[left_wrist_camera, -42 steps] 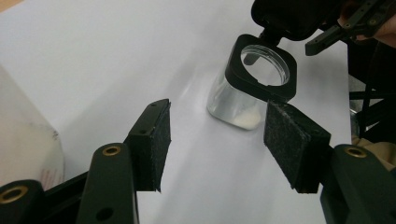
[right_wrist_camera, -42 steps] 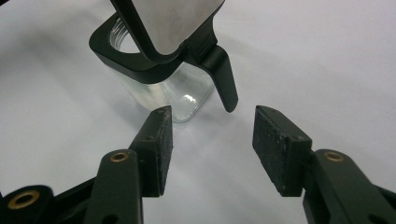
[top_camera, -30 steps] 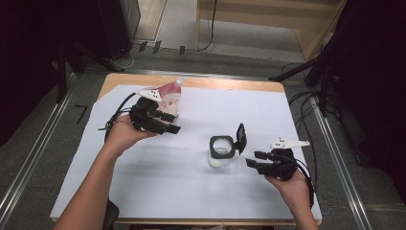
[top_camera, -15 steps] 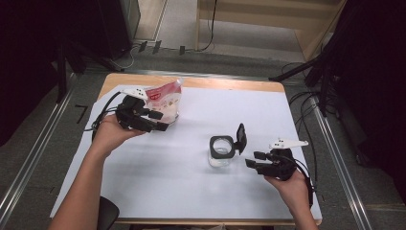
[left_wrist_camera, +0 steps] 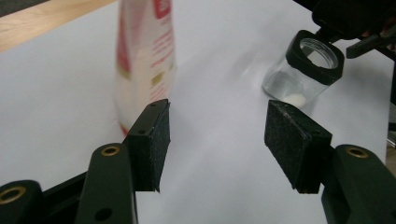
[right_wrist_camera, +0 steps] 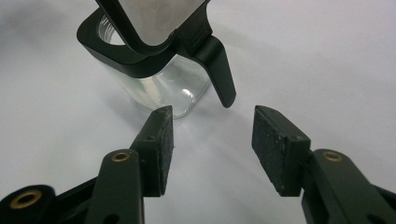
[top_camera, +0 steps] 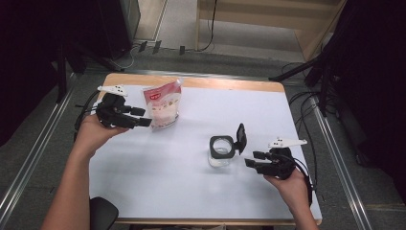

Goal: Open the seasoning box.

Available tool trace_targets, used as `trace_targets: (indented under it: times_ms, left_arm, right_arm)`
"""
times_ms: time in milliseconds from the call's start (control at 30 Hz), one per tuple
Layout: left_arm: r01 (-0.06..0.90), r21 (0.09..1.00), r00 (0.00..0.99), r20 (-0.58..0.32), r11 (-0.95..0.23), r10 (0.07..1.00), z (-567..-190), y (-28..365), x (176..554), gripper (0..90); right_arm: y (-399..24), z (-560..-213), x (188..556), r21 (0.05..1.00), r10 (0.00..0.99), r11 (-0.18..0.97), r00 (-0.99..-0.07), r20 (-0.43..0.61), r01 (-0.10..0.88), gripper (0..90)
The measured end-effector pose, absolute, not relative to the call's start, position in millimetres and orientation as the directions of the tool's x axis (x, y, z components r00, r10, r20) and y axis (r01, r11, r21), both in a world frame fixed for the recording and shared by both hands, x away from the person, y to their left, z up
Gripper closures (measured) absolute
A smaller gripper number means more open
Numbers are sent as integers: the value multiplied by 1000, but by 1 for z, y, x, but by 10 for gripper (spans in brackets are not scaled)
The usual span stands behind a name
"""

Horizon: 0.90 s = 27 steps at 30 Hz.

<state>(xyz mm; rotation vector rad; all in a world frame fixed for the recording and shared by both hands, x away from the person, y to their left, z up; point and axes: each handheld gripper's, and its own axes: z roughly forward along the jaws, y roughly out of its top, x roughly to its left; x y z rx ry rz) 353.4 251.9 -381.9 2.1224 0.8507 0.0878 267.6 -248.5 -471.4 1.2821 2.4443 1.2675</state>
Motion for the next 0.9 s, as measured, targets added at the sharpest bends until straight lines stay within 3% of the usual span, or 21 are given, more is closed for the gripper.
trace_targets:
  times_ms: [467, 900]
  left_arm:
    - [543, 753, 739, -217, -372, 638, -392, 260, 367, 341]
    - [551, 741, 742, -225, -383, 632, -406, 237, 387, 368]
  right_arm:
    - [-244, -473, 268, 705, 713, 317, -650, 264, 634, 493]
    - [-241, -474, 268, 702, 708, 322, -654, 268, 636, 493]
